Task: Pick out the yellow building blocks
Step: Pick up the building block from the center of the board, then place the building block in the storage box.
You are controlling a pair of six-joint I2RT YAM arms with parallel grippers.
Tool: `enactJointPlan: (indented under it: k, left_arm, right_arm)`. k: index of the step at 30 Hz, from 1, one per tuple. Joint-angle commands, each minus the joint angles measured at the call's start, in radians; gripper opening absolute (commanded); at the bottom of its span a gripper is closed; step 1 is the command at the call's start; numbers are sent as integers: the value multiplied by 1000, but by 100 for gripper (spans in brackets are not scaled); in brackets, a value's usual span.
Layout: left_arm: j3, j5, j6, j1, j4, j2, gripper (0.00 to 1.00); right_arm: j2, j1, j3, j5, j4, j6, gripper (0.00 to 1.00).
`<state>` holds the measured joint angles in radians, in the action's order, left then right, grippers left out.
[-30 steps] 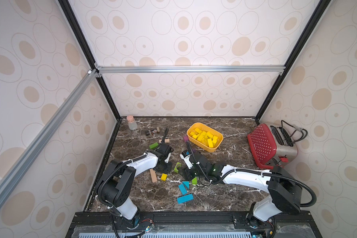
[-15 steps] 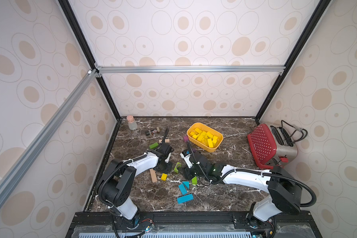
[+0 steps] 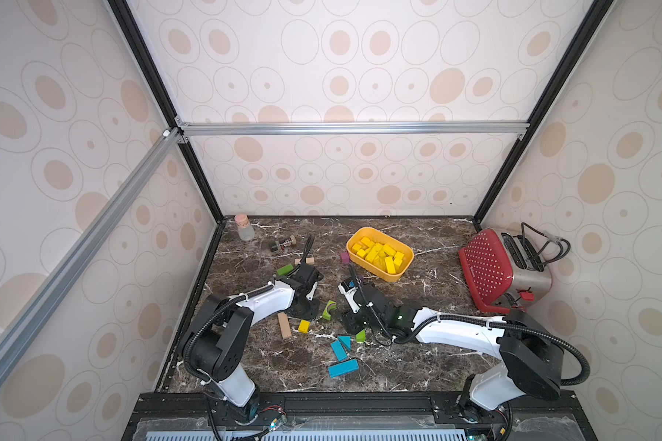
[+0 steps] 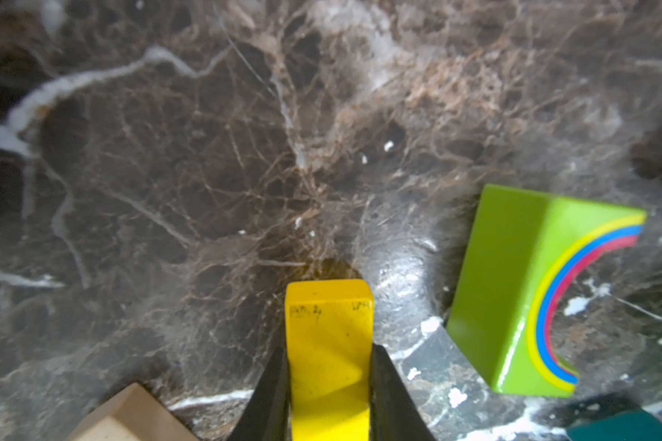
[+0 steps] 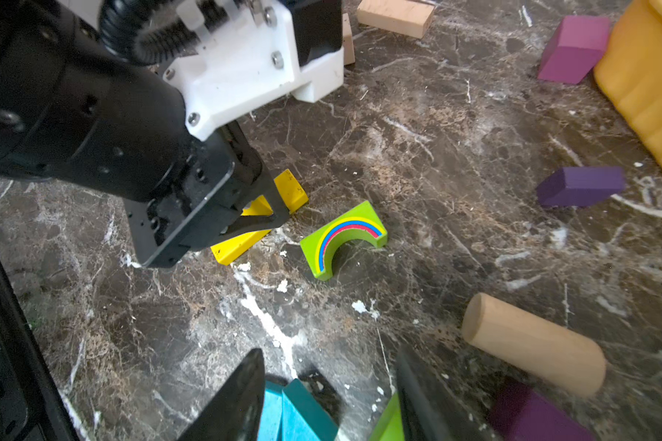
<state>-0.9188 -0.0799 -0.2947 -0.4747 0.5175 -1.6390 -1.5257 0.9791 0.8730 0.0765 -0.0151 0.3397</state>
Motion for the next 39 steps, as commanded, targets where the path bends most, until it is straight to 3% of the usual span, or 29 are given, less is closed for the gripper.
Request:
enactJointPlan:
  k: [1, 16, 25, 33, 39]
  left_arm:
    - [-43, 34, 3, 2, 47, -1, 25]
    - [-286, 62, 43, 2, 107, -13, 25]
    - [-536, 31, 53, -8, 49, -187, 25]
    - [-859, 32, 93, -58, 43, -397, 26]
    - [-1035, -8, 56, -100, -69, -523, 26]
  right_arm:
    - [43, 7, -9, 41, -13, -14, 56]
    - [100, -36, 40, 127, 48, -104, 56]
    - [116, -192, 12, 98, 98, -102, 56]
    - [172, -324, -53, 94, 50, -122, 56]
    - [199, -399, -130, 140, -33, -127, 56]
